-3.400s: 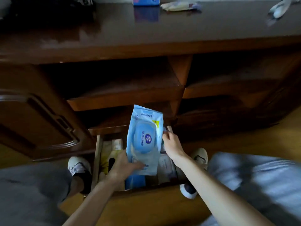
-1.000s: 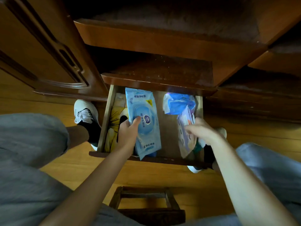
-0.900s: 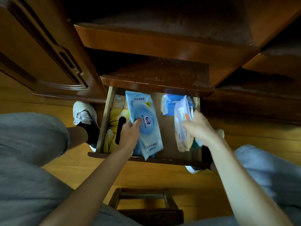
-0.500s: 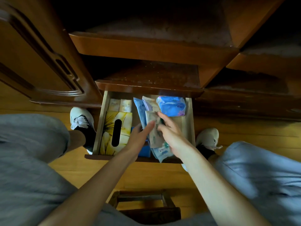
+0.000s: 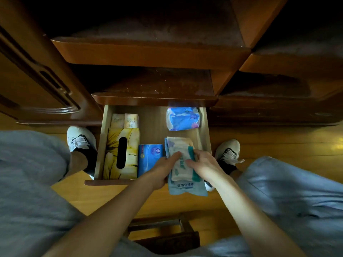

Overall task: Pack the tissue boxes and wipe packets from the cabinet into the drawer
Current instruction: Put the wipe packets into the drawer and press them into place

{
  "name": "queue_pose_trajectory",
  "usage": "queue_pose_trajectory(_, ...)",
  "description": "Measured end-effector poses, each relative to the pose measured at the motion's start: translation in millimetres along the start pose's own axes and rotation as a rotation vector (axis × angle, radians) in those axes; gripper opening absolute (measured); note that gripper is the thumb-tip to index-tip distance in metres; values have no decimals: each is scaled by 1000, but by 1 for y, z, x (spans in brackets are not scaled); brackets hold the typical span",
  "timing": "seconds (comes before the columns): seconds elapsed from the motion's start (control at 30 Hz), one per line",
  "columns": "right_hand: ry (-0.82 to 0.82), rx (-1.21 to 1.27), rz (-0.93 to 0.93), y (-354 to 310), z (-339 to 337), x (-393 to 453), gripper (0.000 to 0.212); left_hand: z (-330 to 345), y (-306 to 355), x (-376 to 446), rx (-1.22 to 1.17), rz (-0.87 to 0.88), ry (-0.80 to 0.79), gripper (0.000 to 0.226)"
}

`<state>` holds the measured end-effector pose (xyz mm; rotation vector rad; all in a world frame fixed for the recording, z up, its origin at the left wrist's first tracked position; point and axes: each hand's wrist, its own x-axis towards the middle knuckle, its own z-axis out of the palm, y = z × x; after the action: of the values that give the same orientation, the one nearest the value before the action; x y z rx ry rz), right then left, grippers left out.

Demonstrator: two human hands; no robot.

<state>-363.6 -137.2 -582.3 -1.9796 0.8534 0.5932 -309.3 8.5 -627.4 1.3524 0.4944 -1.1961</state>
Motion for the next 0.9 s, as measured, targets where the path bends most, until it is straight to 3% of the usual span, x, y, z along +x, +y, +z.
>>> queue_pose_trajectory(0.2,125,128,148,11,-2,27,44,24,13,25,128,-56,74,36)
queue_pose_trajectory(0.47,248,17,55,2,15,79,34,37,41,68,268,35,235,37)
queue_pose_trajectory(0.7,217,-133,114,12,33,105,59,42,36,95,500,60,265,45)
queue_pose_trajectory(0.9,160,-371,145,18,42,104,52,35,25,100,554,47,247,34)
